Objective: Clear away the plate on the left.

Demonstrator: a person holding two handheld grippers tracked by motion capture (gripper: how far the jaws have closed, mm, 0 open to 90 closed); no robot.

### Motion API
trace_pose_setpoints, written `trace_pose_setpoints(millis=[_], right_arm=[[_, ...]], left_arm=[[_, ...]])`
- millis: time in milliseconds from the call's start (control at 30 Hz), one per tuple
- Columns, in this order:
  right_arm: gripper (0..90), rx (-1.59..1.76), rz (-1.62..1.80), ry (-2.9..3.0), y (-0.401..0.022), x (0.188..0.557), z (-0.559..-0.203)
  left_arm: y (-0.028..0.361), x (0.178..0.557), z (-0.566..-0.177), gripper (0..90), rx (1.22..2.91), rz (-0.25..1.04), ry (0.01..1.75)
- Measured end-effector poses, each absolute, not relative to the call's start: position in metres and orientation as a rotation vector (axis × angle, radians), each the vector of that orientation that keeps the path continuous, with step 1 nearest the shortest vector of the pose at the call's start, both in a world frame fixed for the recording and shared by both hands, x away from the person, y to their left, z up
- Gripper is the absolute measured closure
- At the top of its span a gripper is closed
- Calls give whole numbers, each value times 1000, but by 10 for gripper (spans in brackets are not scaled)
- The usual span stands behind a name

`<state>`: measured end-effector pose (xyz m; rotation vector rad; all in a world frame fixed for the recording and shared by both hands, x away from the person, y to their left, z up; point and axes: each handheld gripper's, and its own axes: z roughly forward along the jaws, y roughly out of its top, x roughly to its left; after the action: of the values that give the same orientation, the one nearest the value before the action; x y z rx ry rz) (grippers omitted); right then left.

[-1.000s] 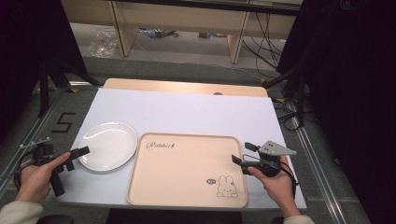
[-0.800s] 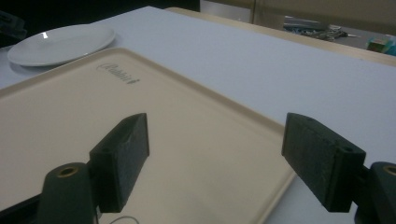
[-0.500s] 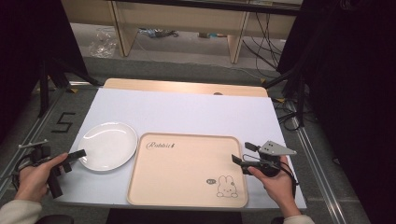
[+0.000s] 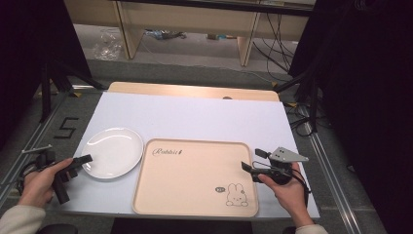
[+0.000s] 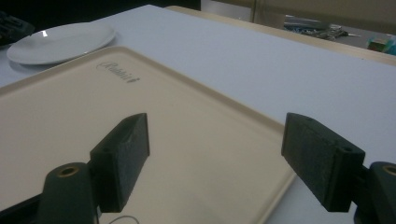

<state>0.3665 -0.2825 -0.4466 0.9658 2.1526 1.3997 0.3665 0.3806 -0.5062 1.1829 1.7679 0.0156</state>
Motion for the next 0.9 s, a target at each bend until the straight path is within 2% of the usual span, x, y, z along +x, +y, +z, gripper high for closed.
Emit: trace_pose_setpoints(millis=[367,733,900], right_arm=[[245,949,1366,2162,-284,367,-445],[246,948,1362,2160,-284,367,-446],[247,949,1361,2160,-284,367,-446]], left_arm=[[392,366,-517,779,1119,-34,1786],[399,362,-520,852,966,-127,1750],[399,361,-517,869,949,-113,1735]])
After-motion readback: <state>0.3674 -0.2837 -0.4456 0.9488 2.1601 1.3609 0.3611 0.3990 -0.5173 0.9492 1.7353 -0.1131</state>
